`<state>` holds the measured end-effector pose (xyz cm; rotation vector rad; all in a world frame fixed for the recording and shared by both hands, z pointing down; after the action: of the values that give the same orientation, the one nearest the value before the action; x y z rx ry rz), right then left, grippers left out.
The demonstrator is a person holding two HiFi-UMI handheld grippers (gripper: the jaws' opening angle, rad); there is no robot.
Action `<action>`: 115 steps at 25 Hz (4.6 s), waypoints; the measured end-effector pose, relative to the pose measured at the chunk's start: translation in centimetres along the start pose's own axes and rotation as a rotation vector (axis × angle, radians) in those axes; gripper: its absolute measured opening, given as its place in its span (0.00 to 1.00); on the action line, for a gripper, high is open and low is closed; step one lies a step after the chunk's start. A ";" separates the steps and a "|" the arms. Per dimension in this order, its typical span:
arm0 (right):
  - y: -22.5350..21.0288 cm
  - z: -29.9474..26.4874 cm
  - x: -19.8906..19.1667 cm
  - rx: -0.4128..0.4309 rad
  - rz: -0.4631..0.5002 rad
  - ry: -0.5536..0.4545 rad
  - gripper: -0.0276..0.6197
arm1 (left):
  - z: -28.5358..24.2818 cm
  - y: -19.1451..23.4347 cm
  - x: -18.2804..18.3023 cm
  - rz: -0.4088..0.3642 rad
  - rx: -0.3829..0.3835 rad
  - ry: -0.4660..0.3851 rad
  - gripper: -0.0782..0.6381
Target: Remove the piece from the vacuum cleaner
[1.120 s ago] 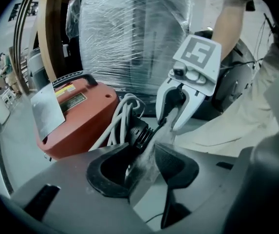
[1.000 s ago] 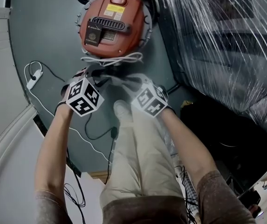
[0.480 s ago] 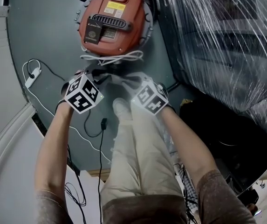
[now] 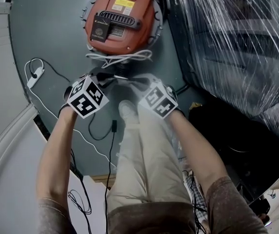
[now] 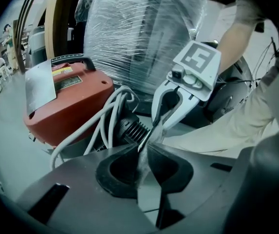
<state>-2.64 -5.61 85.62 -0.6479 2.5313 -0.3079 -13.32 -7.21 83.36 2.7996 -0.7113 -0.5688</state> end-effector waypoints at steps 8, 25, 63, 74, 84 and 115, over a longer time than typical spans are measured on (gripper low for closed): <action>1.4 0.1 -1.0 0.037 0.023 0.024 0.10 | -0.2 -2.0 -1.3 0.080 -0.034 -0.020 0.18; 6.6 8.4 0.0 0.019 -0.015 0.056 0.10 | 6.7 -8.6 0.6 0.189 -0.013 -0.083 0.18; 17.8 56.7 16.6 -0.305 0.111 -0.310 0.12 | 49.9 -25.6 23.5 0.233 0.388 -0.415 0.19; 19.1 55.1 14.4 -0.330 0.096 -0.362 0.12 | 47.7 -27.3 21.8 0.296 0.409 -0.487 0.19; 19.4 53.2 14.3 -0.315 0.089 -0.406 0.12 | 46.7 -27.0 20.1 0.302 0.439 -0.519 0.19; 19.8 51.6 14.5 -0.289 0.075 -0.400 0.12 | 46.4 -26.8 18.7 0.350 0.477 -0.522 0.20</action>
<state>5.73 -0.49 29.35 -0.6448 2.2203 0.2020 -6.08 2.38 27.94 2.8240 -1.5863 -1.2099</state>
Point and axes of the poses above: the fingertips, and each gripper's own axes: z backward along the fingers, y to its left, x out of its top, the point moved 5 cm from there along z, backward along the fingers, and after that the axes turned 11 degrees about y, right-handed, at the moved point
